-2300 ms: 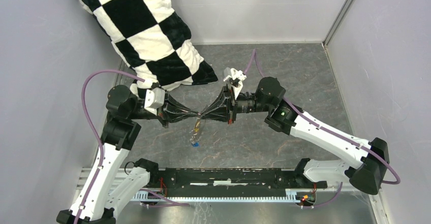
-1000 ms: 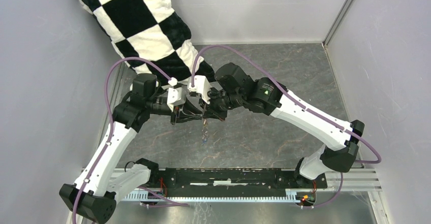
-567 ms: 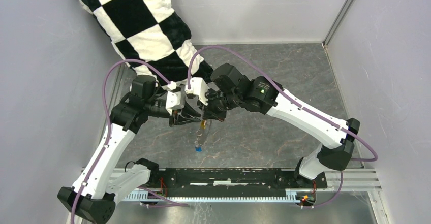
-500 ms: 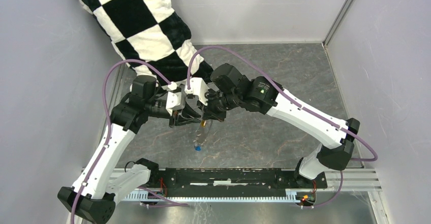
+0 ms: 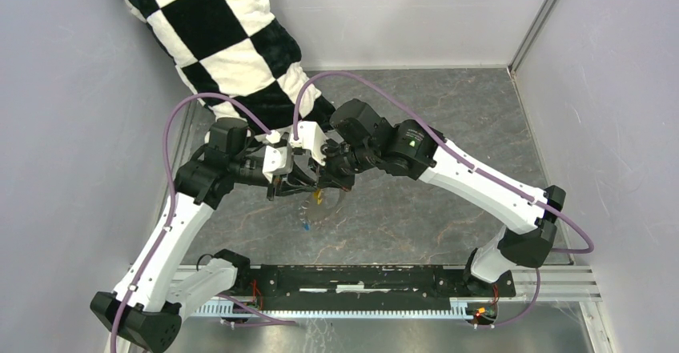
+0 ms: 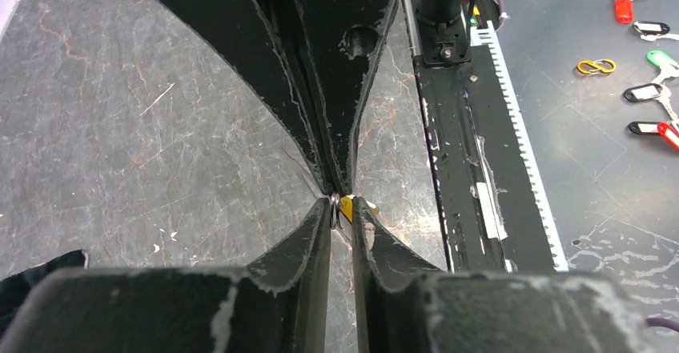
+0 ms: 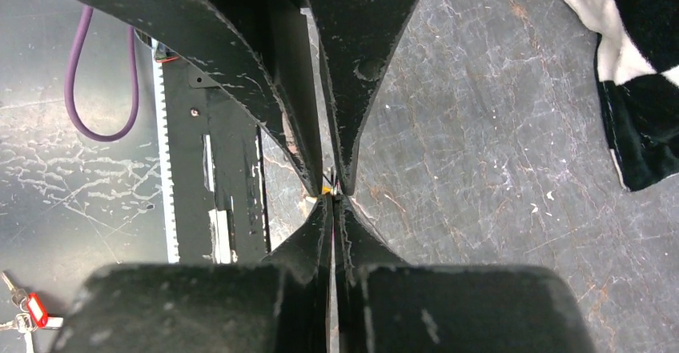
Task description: Put the keys on the keyring
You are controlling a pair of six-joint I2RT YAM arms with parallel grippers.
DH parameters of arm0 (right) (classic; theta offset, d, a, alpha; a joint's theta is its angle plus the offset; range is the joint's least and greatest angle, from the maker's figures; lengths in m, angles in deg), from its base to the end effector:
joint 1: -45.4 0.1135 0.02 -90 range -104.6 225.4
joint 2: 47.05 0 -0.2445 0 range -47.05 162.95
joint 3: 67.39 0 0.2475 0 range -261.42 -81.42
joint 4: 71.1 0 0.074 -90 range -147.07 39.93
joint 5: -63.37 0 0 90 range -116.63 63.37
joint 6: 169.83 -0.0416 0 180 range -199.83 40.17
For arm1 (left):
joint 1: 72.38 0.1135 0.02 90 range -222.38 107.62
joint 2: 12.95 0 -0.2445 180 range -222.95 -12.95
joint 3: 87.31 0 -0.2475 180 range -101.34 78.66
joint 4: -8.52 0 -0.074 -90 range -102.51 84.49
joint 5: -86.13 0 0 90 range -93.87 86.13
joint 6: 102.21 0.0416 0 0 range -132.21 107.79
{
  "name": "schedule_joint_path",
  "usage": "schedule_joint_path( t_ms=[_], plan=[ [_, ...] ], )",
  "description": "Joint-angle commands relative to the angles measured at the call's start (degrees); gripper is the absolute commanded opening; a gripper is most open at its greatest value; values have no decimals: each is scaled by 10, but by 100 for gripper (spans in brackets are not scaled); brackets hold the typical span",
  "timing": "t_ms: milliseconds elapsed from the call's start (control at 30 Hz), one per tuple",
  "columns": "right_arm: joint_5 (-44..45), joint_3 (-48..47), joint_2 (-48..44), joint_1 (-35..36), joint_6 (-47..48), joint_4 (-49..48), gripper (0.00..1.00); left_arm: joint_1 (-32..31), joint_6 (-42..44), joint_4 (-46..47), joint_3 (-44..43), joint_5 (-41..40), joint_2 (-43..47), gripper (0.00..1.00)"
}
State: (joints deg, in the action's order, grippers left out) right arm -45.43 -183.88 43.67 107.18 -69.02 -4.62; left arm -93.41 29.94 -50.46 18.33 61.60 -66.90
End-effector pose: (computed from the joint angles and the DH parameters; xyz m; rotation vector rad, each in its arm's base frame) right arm 0.1451 0.2988 0.3916 -1.5489 1.8047 0.8225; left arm 0.1539 -0.0997 0.3406 1.4771 1.2934 -1.0197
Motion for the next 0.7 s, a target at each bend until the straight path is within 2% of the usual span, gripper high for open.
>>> schedule_joint_path(
  t_ms=[0, 200, 467, 667],
  plan=[
    [1, -22, 5, 6, 12, -8, 0, -4, 12, 2, -30, -3, 5, 23],
    [1, -21, 4, 7, 12, -7, 0, -5, 40, -31, -41, 1, 5, 22],
    [-12, -26, 6, 8, 10, -12, 0, -10, 65, -47, -35, -6, 1, 3],
    [-27, -25, 4, 8, 6, -25, 0, -18, 58, -47, -35, -14, 1, 2]
  ],
)
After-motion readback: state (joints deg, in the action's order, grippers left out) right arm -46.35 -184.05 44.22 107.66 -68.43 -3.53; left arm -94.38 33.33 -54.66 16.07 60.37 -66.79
